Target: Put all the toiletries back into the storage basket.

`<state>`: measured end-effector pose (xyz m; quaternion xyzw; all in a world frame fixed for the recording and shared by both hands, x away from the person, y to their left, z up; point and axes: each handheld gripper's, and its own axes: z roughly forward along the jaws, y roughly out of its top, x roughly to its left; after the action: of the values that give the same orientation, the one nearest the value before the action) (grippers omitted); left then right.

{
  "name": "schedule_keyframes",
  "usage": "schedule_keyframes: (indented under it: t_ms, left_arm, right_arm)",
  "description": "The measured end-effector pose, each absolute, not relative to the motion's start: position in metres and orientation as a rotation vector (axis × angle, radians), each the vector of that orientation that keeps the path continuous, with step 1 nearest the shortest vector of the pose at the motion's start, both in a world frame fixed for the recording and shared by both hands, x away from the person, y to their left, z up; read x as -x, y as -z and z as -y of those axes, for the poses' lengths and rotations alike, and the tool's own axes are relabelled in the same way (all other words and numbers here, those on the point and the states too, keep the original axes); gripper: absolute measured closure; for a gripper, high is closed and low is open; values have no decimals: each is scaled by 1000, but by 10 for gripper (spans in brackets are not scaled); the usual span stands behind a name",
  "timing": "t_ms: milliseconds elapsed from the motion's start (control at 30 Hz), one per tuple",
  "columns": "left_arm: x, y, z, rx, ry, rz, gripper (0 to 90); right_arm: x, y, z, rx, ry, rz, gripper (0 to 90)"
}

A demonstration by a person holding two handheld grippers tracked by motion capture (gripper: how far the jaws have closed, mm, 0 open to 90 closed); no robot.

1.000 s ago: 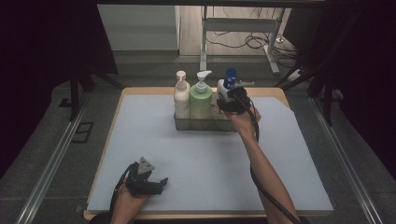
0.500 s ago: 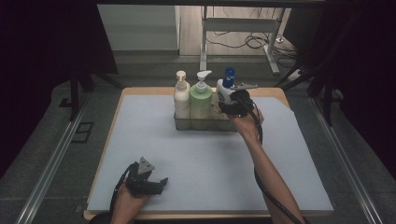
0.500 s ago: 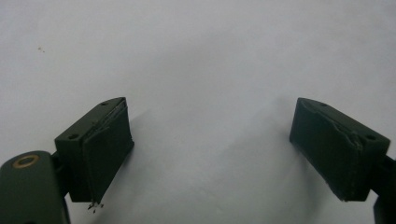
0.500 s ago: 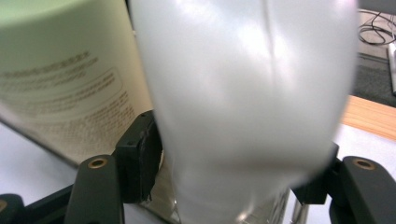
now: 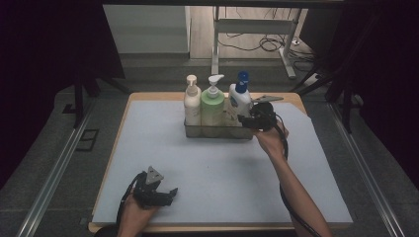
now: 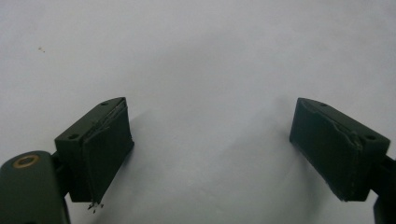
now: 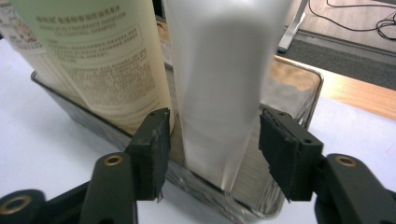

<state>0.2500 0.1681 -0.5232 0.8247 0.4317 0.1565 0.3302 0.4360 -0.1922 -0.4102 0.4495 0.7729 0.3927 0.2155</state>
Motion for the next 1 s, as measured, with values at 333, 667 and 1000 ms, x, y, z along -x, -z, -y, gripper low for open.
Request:
schedule_keyframes:
  t_ms: [333,667,1000]
  left_arm:
    - [-250,523,-168,-2156,-409,-1130,123]
    - [-250,523,-168,-2155,-409,-1130,123]
    - [-250,523,-168,-2158,-410,-1129,123]
  right_arm:
    - [-431,414,215,-1294,-1066,-2105,550]
    - [-447,418,220,-1342,-1027,-2085,725]
    - [-465,430,219,-1284,-981,-2092,744]
